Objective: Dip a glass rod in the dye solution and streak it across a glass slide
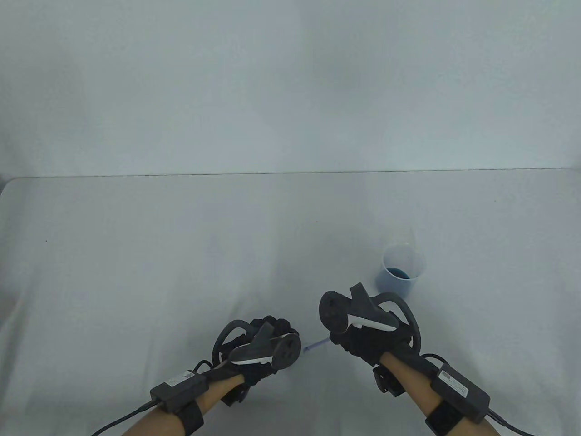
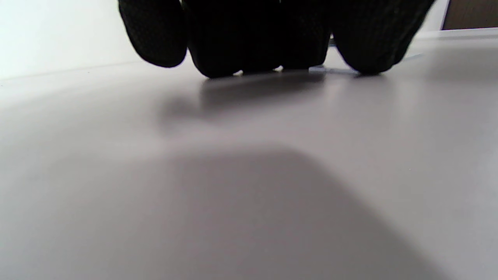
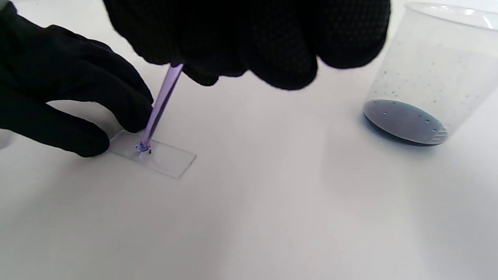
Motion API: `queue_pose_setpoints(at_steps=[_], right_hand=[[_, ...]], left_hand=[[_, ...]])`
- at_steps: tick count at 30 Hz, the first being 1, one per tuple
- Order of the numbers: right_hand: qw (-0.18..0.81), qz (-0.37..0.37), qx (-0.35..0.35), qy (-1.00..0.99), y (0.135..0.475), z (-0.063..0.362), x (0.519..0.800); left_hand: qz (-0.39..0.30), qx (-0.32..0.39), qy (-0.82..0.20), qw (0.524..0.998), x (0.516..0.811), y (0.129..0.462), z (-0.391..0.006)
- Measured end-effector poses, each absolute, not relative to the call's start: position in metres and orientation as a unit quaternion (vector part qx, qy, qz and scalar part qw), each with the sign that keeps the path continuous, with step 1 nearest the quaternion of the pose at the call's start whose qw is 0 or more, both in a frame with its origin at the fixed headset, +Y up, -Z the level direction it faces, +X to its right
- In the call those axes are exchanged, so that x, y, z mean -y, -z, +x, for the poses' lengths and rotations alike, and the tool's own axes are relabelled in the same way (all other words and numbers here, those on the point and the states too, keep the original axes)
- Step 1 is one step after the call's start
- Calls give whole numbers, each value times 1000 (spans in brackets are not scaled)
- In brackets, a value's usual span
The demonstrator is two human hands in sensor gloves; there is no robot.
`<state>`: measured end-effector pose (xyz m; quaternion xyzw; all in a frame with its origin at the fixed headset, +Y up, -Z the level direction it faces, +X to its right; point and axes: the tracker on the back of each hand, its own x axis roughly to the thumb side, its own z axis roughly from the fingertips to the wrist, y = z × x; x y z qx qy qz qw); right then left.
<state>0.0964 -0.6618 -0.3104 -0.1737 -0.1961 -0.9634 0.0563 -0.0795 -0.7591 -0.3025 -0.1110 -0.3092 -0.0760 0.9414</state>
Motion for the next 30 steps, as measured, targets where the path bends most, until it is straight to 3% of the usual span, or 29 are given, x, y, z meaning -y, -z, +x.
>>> queue_pose_setpoints(at_steps=[18, 24, 30], right_hand=[[61, -154, 201, 965, 311, 116, 656], [21, -137, 140, 980, 314, 131, 607], [-13, -48, 50, 998, 328, 178, 540]], left_hand=[[-111, 309, 76, 941, 759, 303, -80], [-109, 309, 79, 941, 759, 302, -79], [-108, 310, 80, 941, 759, 302, -79]])
